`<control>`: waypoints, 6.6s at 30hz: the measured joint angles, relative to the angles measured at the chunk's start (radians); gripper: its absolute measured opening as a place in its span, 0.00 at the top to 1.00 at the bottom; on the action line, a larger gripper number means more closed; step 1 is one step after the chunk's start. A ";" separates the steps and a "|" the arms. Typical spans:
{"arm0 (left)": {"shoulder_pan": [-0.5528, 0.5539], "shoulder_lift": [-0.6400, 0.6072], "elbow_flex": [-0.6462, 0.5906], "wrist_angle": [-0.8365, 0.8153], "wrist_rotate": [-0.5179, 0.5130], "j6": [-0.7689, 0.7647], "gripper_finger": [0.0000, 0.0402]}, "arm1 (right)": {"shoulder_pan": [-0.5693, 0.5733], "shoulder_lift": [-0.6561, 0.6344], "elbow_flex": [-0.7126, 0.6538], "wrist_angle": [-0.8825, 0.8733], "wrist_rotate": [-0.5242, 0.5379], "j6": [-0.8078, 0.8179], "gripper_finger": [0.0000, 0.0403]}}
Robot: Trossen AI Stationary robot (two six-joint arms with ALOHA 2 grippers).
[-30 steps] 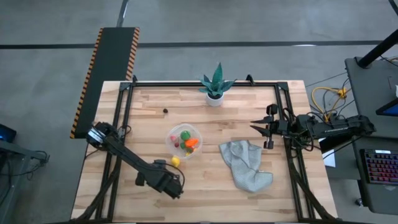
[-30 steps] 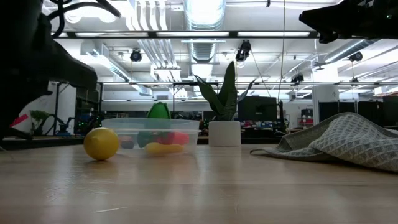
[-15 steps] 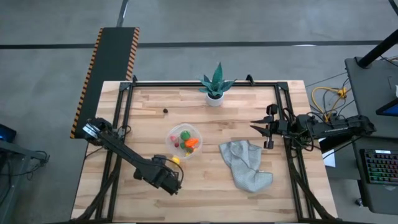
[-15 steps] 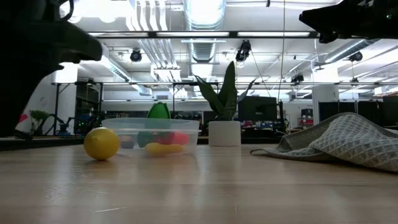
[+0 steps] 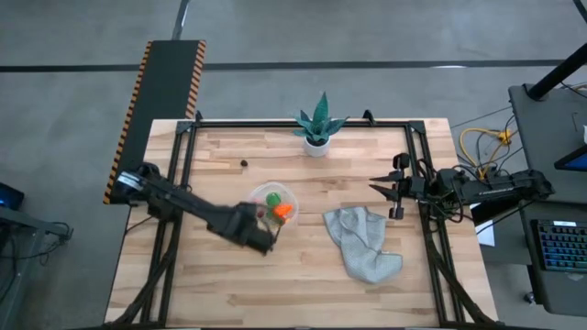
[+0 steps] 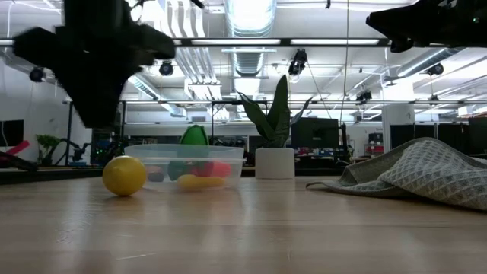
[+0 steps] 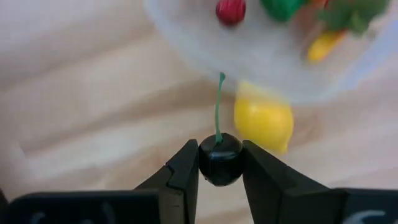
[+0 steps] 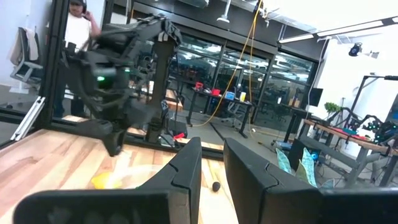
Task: Pick and placing Produce into tupperware
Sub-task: Put the black cherry into the transparent bin, then put the yellow lemon into the transparent bin
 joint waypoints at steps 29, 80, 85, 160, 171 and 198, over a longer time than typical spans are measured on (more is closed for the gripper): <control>0.253 0.009 -0.009 0.100 -0.049 0.415 0.80 | 0.000 0.000 0.000 -0.009 0.000 -0.001 0.85; -0.007 0.065 0.061 0.143 0.047 -0.053 0.55 | 0.000 0.000 0.000 -0.026 0.000 0.007 0.85; -0.007 0.051 0.061 0.133 0.085 -0.051 0.54 | 0.000 0.000 0.000 -0.026 0.000 0.007 0.85; -0.057 0.221 -0.007 0.212 -0.096 -0.330 0.15 | 0.000 0.000 0.000 -0.037 0.000 -0.014 0.85; -0.044 0.223 -0.010 0.212 -0.125 -0.348 0.15 | 0.000 0.000 0.000 -0.037 0.000 -0.011 0.85; -0.022 0.224 -0.041 0.246 -0.108 -0.326 0.40 | 0.000 0.000 0.000 -0.037 0.000 -0.008 0.85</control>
